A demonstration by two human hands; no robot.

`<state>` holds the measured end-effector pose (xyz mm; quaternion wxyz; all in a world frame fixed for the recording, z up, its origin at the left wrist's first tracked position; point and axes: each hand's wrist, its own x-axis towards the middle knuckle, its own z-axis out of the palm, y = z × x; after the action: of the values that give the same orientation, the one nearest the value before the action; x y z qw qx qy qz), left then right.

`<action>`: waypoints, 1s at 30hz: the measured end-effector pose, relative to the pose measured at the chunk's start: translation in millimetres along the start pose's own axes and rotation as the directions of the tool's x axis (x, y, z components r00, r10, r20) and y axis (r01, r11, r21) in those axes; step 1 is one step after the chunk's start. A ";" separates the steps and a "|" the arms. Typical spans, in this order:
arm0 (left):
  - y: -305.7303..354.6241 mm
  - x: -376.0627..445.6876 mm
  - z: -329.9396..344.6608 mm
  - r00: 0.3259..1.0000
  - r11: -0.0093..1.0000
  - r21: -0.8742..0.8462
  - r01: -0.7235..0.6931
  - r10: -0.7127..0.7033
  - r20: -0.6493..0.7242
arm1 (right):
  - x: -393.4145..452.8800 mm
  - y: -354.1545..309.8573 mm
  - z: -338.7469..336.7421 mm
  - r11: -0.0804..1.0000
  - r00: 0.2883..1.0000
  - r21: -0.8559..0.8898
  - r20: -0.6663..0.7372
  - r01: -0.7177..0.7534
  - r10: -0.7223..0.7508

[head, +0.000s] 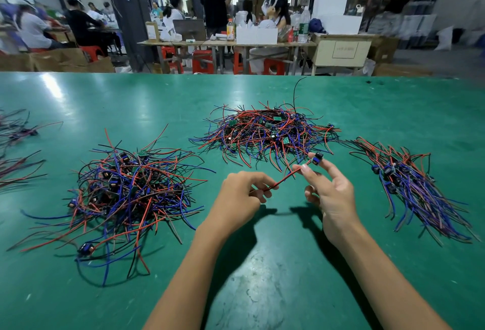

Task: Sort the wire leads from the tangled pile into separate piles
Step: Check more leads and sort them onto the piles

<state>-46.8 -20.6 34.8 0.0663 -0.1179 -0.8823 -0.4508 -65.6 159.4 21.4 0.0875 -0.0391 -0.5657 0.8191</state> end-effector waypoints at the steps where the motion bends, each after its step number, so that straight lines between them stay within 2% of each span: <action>1: 0.7 -0.1 0.3 1.000 1.000 -0.001 0.002 -0.002 0.010 | 0.1 -0.2 -0.1 1.000 1.000 0.001 0.001 0.000 0.000; 12: 1.6 2.2 7.6 0.998 0.999 -0.011 -0.052 0.052 0.029 | -1.9 -4.3 0.9 0.999 0.999 0.011 0.023 0.043 -0.043; 17: 7.5 3.8 5.6 0.991 0.960 -0.279 0.019 -0.055 -0.121 | -6.5 -6.5 2.4 0.997 0.988 -0.019 0.138 0.072 -0.069; 20: 9.7 3.5 -2.5 0.976 0.840 -0.542 0.032 -0.143 -0.165 | -8.6 -7.3 4.2 0.996 0.976 -0.055 0.210 0.073 -0.060; 22: 8.4 2.0 -8.8 0.975 0.752 -0.659 0.018 -0.160 -0.157 | -9.9 -8.5 4.1 0.996 0.971 -0.065 0.234 0.067 -0.051; 24: 6.7 0.8 -12.7 0.978 0.709 -0.705 0.017 -0.159 -0.136 | -11.0 -9.7 2.3 0.995 0.967 -0.077 0.250 0.067 -0.045; 30: 4.8 2.4 -10.9 0.977 0.666 -0.744 0.049 -0.187 -0.103 | -9.3 -10.4 -0.1 0.994 0.972 -0.100 0.233 0.048 -0.023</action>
<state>-47.7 -26.3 45.5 0.0587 -0.0382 -0.6220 -0.7799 -55.5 161.3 30.7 0.0335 0.0623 -0.6147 0.7856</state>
